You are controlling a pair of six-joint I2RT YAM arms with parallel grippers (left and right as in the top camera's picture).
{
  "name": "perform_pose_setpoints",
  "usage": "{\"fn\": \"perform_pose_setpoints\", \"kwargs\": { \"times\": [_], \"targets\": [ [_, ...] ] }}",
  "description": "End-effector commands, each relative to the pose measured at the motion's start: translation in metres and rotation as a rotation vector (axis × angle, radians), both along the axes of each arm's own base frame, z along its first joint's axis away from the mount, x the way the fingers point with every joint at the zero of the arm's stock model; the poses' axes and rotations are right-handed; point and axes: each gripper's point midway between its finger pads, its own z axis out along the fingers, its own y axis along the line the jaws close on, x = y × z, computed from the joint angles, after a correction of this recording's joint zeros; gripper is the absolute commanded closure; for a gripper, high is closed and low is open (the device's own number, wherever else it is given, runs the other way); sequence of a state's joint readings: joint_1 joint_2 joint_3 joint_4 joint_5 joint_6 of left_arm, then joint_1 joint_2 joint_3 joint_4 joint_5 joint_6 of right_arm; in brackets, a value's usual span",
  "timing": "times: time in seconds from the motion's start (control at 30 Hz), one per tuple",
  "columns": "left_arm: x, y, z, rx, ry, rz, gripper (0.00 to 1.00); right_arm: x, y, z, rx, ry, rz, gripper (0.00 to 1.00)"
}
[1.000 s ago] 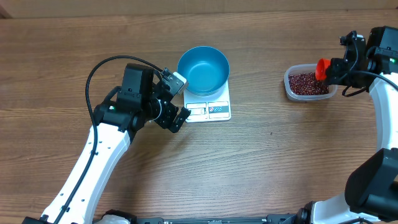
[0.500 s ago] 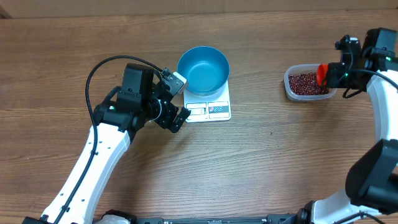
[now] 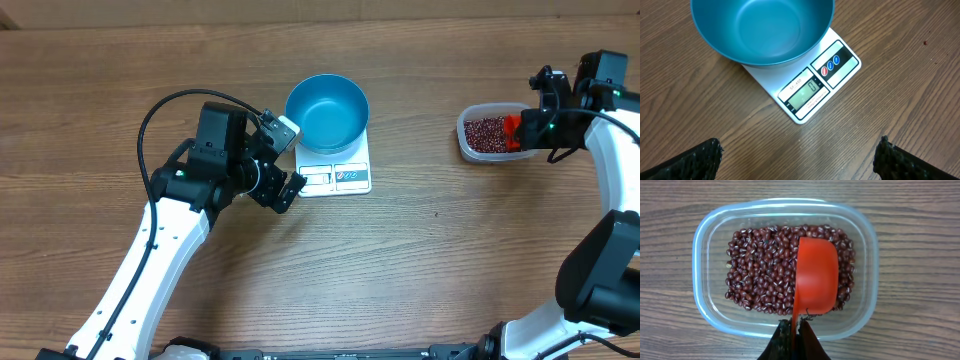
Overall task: Scoop item into bowl and weigh 150g on scale
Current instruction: 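Dip the red scoop into the beans and scoop them up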
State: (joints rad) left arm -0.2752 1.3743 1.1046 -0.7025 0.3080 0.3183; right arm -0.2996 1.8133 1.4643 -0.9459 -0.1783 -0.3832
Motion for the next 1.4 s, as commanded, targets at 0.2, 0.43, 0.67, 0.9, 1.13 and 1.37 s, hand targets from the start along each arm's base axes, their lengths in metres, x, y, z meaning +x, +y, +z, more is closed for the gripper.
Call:
{"fn": "perform_pose_setpoints", "kwargs": {
  "times": [0.2,0.43,0.67,0.9,1.13,1.37],
  "targets": [
    [-0.003,-0.005,0.006,-0.012,-0.021,-0.037,0.0,-0.009,0.032,-0.013,0.175,0.015,0.059,0.96],
    [-0.003,-0.005,0.006,-0.012,-0.021,-0.037,0.0,-0.009,0.038,-0.013,0.232,0.023,0.011,0.96],
    [-0.004,-0.005,0.006,-0.012,-0.019,-0.037,0.0,-0.01,0.037,-0.016,0.235,0.035,-0.017,0.96],
    [-0.004,-0.005,0.005,-0.011,-0.019,-0.037,0.0,-0.01,0.012,-0.023,0.092,0.049,-0.059,0.96],
    [-0.004,-0.005,0.005,-0.011,-0.019,-0.037,0.0,0.0,-0.017,-0.022,-0.061,0.011,-0.102,0.96],
    [-0.004,-0.005,0.005,-0.011,-0.019,-0.037,0.0,-0.001,-0.004,-0.025,0.007,0.011,-0.078,0.96]
  ]
}}
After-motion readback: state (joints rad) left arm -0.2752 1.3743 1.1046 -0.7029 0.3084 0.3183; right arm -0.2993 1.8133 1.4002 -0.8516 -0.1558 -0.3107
